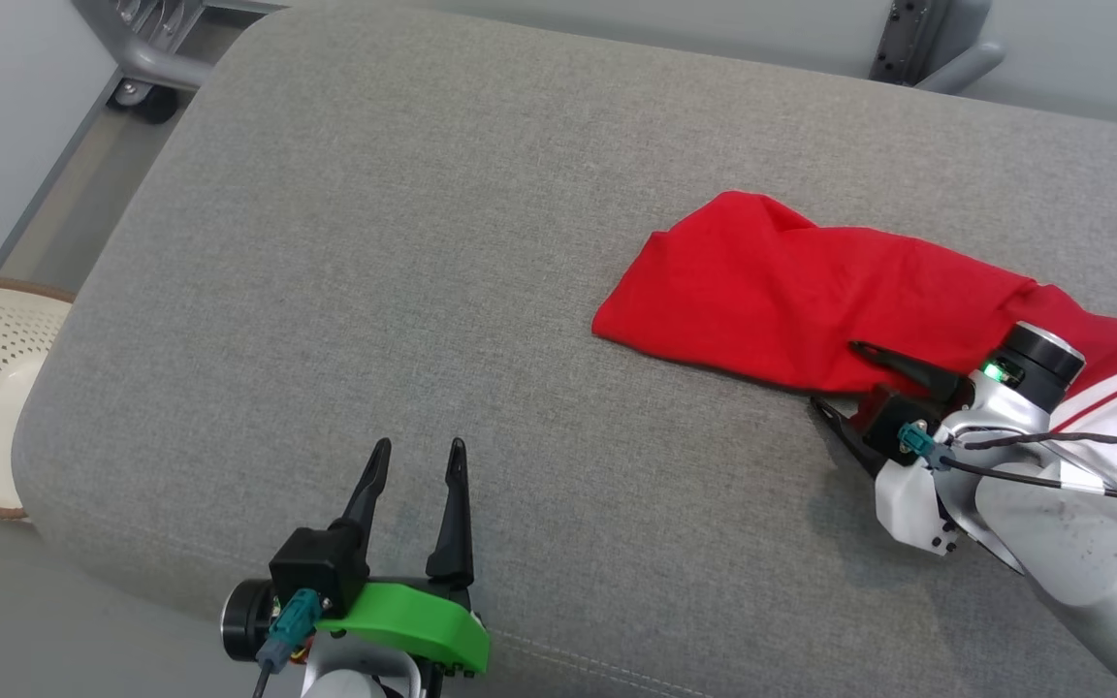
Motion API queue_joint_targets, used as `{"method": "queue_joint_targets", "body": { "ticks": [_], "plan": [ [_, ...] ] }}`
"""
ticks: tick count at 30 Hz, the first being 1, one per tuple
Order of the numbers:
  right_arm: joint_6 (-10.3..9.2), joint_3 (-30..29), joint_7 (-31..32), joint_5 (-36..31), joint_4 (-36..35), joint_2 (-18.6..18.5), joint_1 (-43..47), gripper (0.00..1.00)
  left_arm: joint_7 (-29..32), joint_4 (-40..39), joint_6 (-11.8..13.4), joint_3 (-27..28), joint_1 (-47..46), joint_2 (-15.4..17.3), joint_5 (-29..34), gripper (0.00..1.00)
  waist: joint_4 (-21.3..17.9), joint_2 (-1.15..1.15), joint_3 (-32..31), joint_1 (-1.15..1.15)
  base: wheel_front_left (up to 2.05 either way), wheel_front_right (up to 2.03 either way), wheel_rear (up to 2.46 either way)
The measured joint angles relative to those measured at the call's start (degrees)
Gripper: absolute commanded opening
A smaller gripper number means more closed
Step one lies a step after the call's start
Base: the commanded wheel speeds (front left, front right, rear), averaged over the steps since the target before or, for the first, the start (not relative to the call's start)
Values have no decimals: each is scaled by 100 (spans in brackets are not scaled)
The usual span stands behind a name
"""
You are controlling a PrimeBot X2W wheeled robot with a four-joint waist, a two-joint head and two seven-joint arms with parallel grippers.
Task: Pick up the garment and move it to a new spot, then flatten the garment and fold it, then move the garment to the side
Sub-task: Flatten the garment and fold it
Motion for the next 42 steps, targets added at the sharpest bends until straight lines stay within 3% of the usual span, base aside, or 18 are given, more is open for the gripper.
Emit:
{"method": "queue_joint_targets", "body": {
  "ticks": [5,6,7,8,9,10,13,20,29,35,39,42],
  "plan": [
    [0,368,-113,-122,580,160,-396,100,0,-41,51,-88,-56,-1,-56,100,153,0,156,0,0,0,0],
    [0,364,-144,-120,641,197,-474,79,0,-46,66,-93,-57,-1,-63,100,177,0,182,0,0,0,0],
    [0,341,-164,-120,680,236,-550,47,0,-49,79,-90,-58,-1,-68,100,196,0,205,0,0,0,0],
    [0,311,-179,-123,711,275,-616,36,0,-52,85,-87,-58,-1,-69,100,209,0,226,0,0,0,0],
    [0,288,-194,-142,736,304,-669,12,0,-53,90,-79,-59,-1,-69,100,216,0,243,0,0,0,0],
    [0,272,-197,-171,762,327,-704,2,0,-53,91,-73,-59,-1,-69,100,218,0,255,0,0,0,0],
    [0,62,-220,-122,764,427,-760,0,0,-59,109,-71,-60,0,-70,100,183,0,266,0,0,0,0],
    [-1,-568,-226,424,54,478,-764,0,0,-70,133,-46,-66,-1,-66,100,45,0,262,0,0,0,0],
    [-1,420,-136,1522,-1227,-90,-565,0,0,-21,125,15,-59,-1,7,100,-143,0,119,0,0,0,0],
    [-1,314,76,1985,-1812,-336,-599,0,0,-18,97,5,-59,-1,24,100,-211,0,54,0,0,0,0],
    [-1,185,321,2216,-1788,-398,-770,0,0,-20,57,-62,-70,-1,23,100,-173,0,110,0,0,0,0],
    [-1,98,482,2334,-1307,-402,-996,0,0,-24,47,-138,-143,0,-5,100,-83,0,192,0,0,0,0]
  ]
}}
